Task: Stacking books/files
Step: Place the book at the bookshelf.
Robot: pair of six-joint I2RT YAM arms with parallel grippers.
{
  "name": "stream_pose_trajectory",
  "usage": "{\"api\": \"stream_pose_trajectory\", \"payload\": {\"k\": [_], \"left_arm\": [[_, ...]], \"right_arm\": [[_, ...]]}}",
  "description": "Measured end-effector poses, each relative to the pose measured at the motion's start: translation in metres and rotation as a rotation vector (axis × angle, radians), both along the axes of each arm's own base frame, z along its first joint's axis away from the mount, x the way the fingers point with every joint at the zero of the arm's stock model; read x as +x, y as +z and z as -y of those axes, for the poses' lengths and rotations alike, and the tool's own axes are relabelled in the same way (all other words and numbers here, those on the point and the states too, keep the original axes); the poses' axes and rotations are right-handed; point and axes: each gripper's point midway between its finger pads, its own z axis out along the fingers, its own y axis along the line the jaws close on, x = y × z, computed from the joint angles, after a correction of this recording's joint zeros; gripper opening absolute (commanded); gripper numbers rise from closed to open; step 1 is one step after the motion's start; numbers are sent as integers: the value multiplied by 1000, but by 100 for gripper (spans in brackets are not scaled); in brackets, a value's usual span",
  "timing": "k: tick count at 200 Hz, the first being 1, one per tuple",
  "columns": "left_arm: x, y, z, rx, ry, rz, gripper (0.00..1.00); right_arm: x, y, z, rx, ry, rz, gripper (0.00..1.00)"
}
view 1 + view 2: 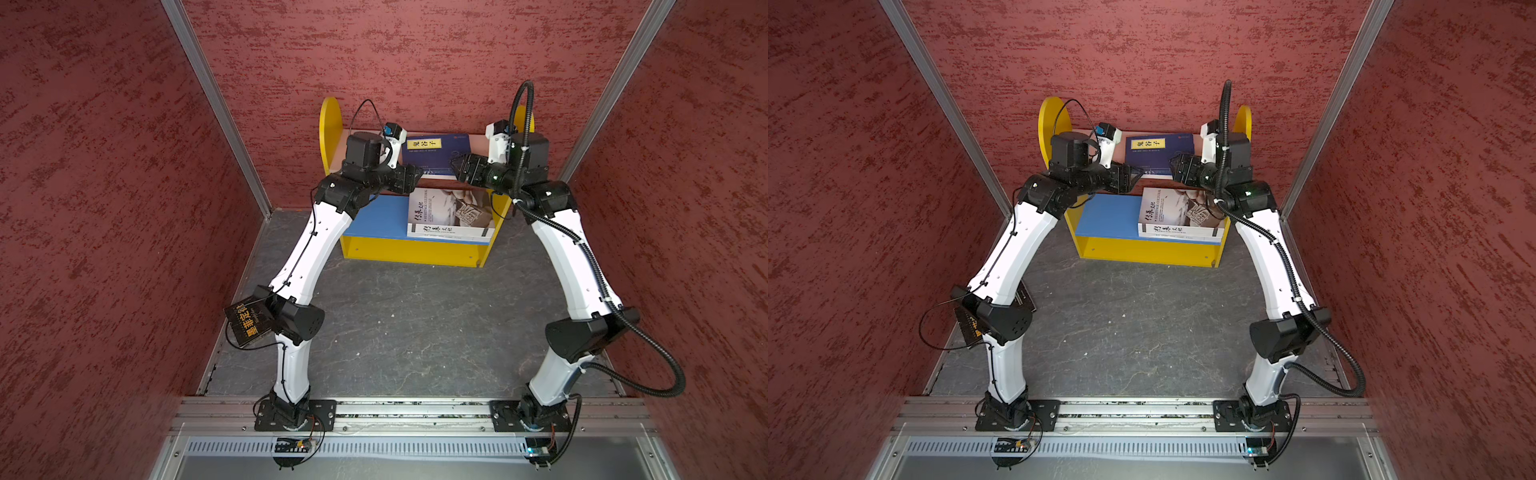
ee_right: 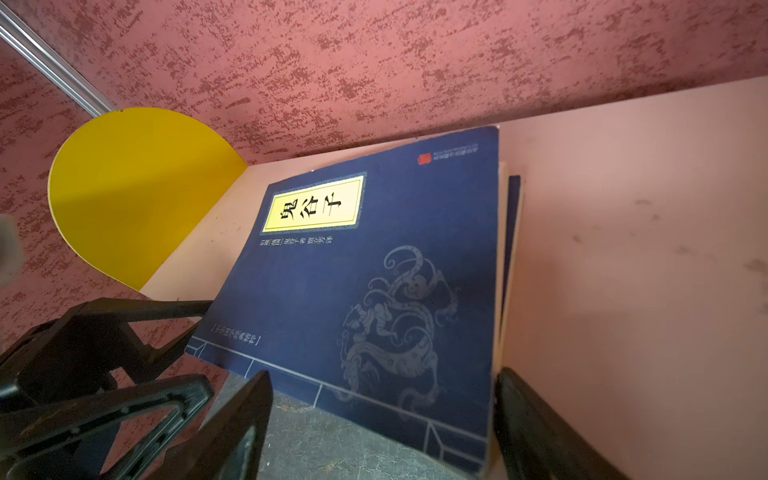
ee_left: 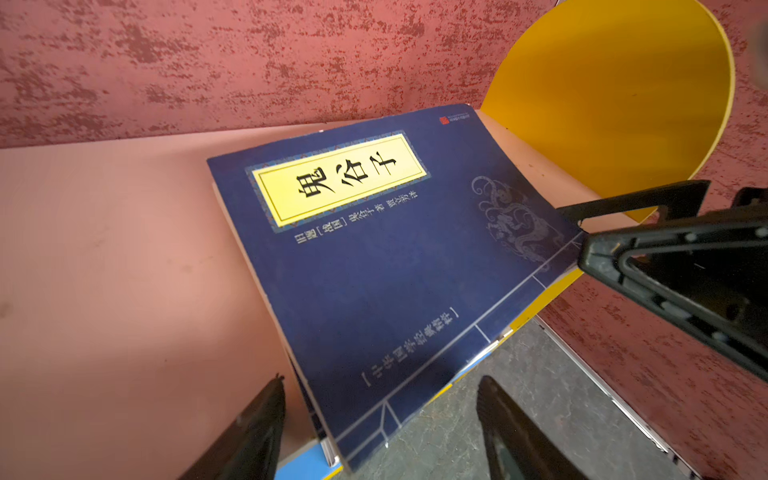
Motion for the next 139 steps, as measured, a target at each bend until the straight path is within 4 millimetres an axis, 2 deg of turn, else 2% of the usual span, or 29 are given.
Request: {"api": "stream_pose_trajectory", "payload": {"k": [49, 139], "left_arm": [[8, -2, 2, 55, 43, 63, 59], [11, -3, 0, 95, 85, 114, 61]], "right_arm": [[-1, -1, 0, -1, 1, -4, 84], [-1, -1, -1, 0, 3, -6, 83]]}}
